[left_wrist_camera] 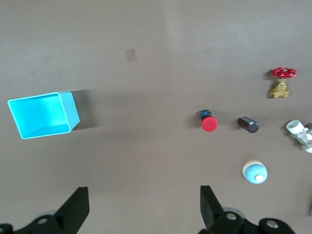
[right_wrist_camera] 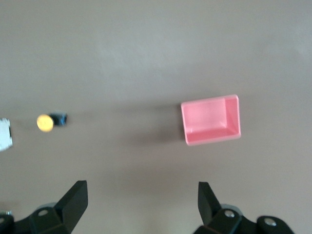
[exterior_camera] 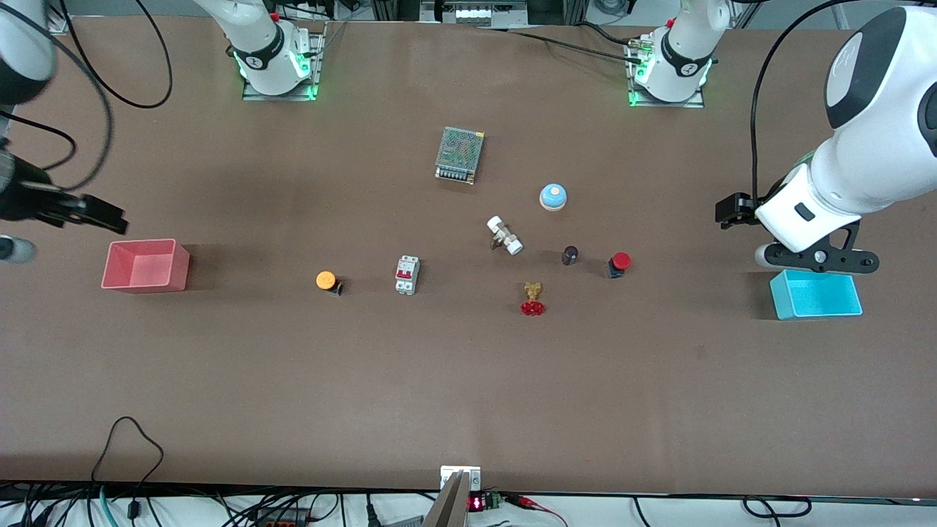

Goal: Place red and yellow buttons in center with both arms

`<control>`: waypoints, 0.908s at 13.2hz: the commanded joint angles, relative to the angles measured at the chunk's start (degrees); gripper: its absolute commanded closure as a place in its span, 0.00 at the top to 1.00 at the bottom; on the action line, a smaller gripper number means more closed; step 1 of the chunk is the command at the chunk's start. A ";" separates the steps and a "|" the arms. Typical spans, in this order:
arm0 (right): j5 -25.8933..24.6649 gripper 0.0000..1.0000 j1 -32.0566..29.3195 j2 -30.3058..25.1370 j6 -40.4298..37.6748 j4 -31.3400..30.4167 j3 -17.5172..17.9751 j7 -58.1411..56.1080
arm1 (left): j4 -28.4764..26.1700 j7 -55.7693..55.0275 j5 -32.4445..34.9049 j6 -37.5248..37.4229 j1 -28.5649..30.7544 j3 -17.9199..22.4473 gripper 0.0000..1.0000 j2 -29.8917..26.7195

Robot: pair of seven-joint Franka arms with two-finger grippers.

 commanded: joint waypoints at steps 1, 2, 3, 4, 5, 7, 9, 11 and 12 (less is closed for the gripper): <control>0.69 1.00 0.14 -3.31 -3.16 -1.07 -0.75 -0.41 | -0.87 1.25 -2.43 2.36 -0.98 2.46 1.00 -2.43; 0.86 1.00 0.14 -5.24 -2.29 -2.64 -0.66 -0.84 | -4.80 1.26 -3.22 5.43 -4.55 7.27 1.00 -5.49; 0.78 1.00 0.31 -7.00 -0.63 -5.61 -0.66 -0.93 | -8.32 1.69 -5.40 7.12 -7.28 11.93 1.00 -8.47; 0.60 1.00 0.22 -9.10 2.35 -9.03 -0.66 -1.02 | -11.57 3.78 -9.25 7.48 -8.27 15.54 1.00 -11.38; 0.60 1.00 0.14 -11.13 4.90 -12.20 -0.66 -2.32 | -15.35 7.03 -11.38 7.92 -8.63 17.32 1.00 -14.36; 0.34 1.00 -0.39 -12.90 6.86 -15.39 -1.10 -7.86 | -23.25 8.12 -11.22 12.64 -8.98 18.21 1.00 -19.38; 0.34 1.00 -0.66 -13.34 6.77 -16.01 -1.19 -7.53 | -26.89 9.33 -11.14 16.52 -9.16 20.13 1.00 -20.89; 0.43 1.00 -0.66 -15.36 7.30 -18.63 -1.19 -6.56 | -26.38 13.36 -11.13 16.89 -9.86 20.76 1.00 -21.16; 0.51 1.00 -0.66 -16.15 8.00 -19.69 -1.19 -6.30 | -26.29 15.82 -10.79 16.80 -9.95 20.85 1.00 -21.34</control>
